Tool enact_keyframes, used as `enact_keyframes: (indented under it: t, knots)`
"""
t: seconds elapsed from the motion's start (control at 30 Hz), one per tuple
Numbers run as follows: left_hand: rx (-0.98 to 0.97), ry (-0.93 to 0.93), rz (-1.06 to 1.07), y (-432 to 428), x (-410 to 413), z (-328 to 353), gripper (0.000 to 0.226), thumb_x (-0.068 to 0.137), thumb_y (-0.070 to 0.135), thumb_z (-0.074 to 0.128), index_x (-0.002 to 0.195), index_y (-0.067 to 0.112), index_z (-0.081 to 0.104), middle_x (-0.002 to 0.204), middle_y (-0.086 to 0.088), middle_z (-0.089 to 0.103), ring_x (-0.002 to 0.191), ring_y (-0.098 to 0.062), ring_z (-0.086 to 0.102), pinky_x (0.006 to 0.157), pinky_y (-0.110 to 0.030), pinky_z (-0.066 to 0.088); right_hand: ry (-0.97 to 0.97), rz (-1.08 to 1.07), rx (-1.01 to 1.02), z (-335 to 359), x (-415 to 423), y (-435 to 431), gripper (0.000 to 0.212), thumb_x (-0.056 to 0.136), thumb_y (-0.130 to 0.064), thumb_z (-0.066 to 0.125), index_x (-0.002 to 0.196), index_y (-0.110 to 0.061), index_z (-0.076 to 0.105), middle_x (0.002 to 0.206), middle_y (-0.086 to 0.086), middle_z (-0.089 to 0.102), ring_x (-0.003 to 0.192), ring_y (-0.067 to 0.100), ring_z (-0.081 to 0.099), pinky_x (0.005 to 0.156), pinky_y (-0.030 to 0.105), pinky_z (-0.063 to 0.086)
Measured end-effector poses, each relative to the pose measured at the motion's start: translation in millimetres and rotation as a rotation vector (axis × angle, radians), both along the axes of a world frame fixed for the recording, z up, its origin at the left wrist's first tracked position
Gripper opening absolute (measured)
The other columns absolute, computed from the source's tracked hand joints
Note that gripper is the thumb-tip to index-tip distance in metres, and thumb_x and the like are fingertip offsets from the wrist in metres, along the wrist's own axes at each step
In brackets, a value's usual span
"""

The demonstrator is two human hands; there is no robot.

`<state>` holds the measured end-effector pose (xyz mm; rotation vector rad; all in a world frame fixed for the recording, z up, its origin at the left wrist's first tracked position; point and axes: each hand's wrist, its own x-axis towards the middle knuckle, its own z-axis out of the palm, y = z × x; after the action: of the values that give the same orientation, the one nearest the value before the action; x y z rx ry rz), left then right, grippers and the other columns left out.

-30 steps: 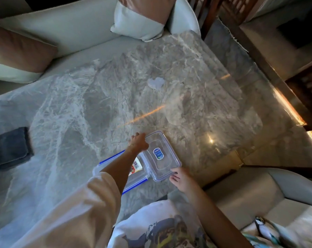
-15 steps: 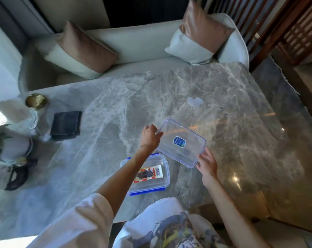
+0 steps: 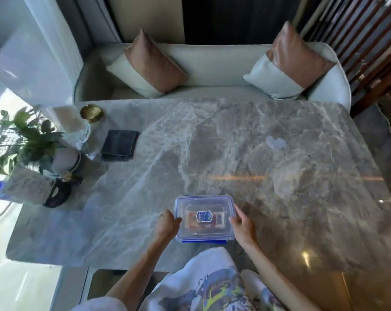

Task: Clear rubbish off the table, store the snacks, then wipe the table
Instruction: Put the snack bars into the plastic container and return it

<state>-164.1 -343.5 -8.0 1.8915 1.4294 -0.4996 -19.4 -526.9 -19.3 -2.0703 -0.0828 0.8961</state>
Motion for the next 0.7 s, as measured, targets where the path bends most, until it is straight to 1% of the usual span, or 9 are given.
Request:
enact_keyframes:
  t: [0.03,0.07,0.1,0.27,0.33,0.37,0.43,0.57,0.7]
  knots:
    - [0.001,-0.021,-0.004,-1,-1,-2,0.038,0.091,0.027,0.058,0.111,-0.004,0.053,0.118,-0.027,0.061,0.111,-0.04,0.057,0.084,-0.039,0.043,-0.001,0.001,-0.019,-3,-1,1,0.05,0.094,-0.006,0.056,0.143,-0.007,0.045,0.139,0.018,0.055,0.127,0.03,0.054,0.109,0.04,0.042]
    - [0.0,-0.039,0.0,-1,-1,-3,0.038,0.091,0.027,0.059,0.111,-0.005,0.052,0.118,-0.027,0.06,0.111,-0.041,0.056,0.084,-0.039,0.043,0.0,0.003,-0.039,-5,-2,2,0.05,0.095,-0.006,0.056,0.143,-0.007,0.045,0.139,0.02,0.054,0.127,0.033,0.052,0.11,0.045,0.04]
    - [0.001,-0.051,0.01,-1,-2,-3,0.037,0.091,0.027,0.059,0.11,-0.004,0.053,0.118,-0.027,0.059,0.111,-0.041,0.055,0.085,-0.039,0.043,0.0,0.007,-0.061,-7,-3,4,0.05,0.095,-0.007,0.055,0.144,-0.009,0.045,0.138,0.021,0.053,0.127,0.035,0.051,0.11,0.048,0.039]
    - [0.004,-0.082,0.027,0,-5,-8,0.033,0.09,0.026,0.06,0.106,-0.002,0.053,0.116,-0.024,0.058,0.109,-0.04,0.055,0.084,-0.038,0.042,-0.03,-0.01,-0.116,-11,-11,6,0.049,0.095,-0.01,0.056,0.143,-0.012,0.046,0.135,0.02,0.054,0.125,0.035,0.053,0.108,0.047,0.041]
    - [-0.004,-0.1,0.022,1,-8,-10,0.026,0.09,0.025,0.061,0.096,0.002,0.053,0.114,-0.025,0.06,0.108,-0.039,0.055,0.083,-0.038,0.042,-0.037,-0.025,-0.12,-11,-13,6,0.048,0.095,-0.011,0.056,0.143,-0.013,0.047,0.135,0.018,0.055,0.125,0.034,0.053,0.107,0.048,0.042]
    - [-0.007,-0.111,0.016,2,-9,-11,0.023,0.089,0.024,0.062,0.09,0.005,0.049,0.113,-0.025,0.061,0.108,-0.038,0.055,0.082,-0.039,0.042,-0.037,-0.03,-0.121,-11,-14,6,0.048,0.095,-0.012,0.056,0.143,-0.014,0.047,0.135,0.018,0.055,0.125,0.034,0.053,0.107,0.048,0.043]
    - [0.004,-0.129,0.002,4,-9,-13,0.024,0.089,0.024,0.062,0.085,0.009,0.043,0.11,-0.025,0.063,0.105,-0.039,0.056,0.081,-0.039,0.042,-0.039,-0.041,-0.116,-10,-15,7,0.048,0.096,-0.013,0.056,0.143,-0.014,0.047,0.136,0.018,0.055,0.126,0.034,0.053,0.107,0.049,0.043]
    - [0.016,-0.138,0.004,5,-9,-14,0.024,0.089,0.025,0.061,0.085,0.012,0.041,0.108,-0.023,0.062,0.101,-0.039,0.057,0.076,-0.038,0.041,-0.048,-0.062,-0.103,-8,-18,9,0.047,0.096,-0.013,0.056,0.143,-0.014,0.047,0.14,0.013,0.055,0.128,0.03,0.053,0.107,0.047,0.045]
    - [-0.004,-0.189,0.023,7,-11,-21,0.024,0.09,0.024,0.061,0.085,0.011,0.042,0.107,-0.023,0.063,0.098,-0.038,0.058,0.071,-0.035,0.037,-0.03,-0.084,-0.131,-9,-17,10,0.047,0.096,-0.014,0.056,0.142,-0.015,0.048,0.141,0.014,0.054,0.127,0.031,0.053,0.107,0.047,0.044]
